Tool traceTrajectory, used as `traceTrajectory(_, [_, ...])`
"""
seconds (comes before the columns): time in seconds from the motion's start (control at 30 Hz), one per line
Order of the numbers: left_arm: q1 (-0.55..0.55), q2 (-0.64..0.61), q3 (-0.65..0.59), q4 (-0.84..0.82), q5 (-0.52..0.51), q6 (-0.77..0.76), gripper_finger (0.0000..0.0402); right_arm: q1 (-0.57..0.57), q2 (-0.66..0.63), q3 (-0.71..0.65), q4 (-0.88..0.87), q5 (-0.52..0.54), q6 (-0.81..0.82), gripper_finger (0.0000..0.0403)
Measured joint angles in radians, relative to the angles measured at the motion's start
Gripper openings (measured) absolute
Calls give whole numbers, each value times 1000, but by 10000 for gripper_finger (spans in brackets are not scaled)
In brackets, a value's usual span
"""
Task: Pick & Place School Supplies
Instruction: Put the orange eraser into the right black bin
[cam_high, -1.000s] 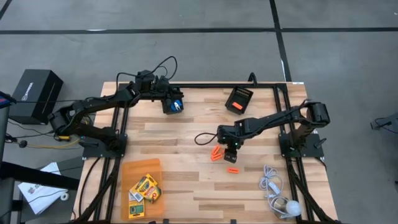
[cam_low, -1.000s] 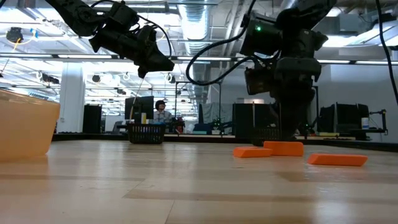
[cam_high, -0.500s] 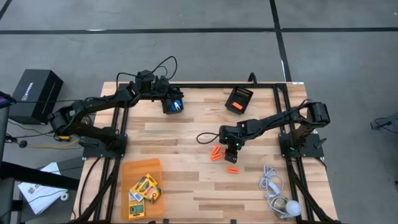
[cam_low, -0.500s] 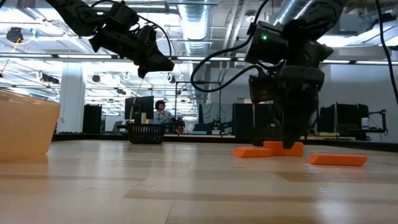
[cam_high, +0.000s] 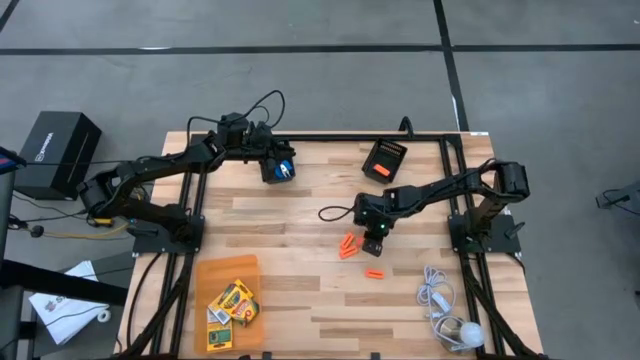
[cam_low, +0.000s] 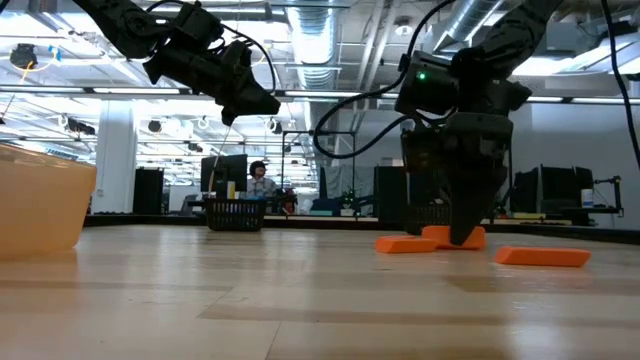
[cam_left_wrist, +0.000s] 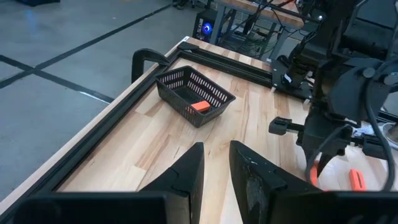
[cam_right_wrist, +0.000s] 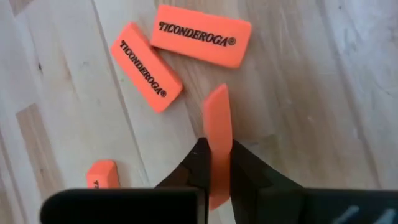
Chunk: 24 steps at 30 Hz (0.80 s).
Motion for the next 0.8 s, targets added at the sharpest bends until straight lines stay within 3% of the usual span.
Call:
traceTrajectory(0.37, [0,1,0,3,0,0,72,-103,-121,97,-18,6,38,22])
traceTrajectory(0.6, [0,1,0,10,0,0,72,-254,-221,235,-232,141,-70,22])
traceTrajectory(0.8, [0,1,0,11,1,0,72,-435,-235,252,-311,232,-147,22])
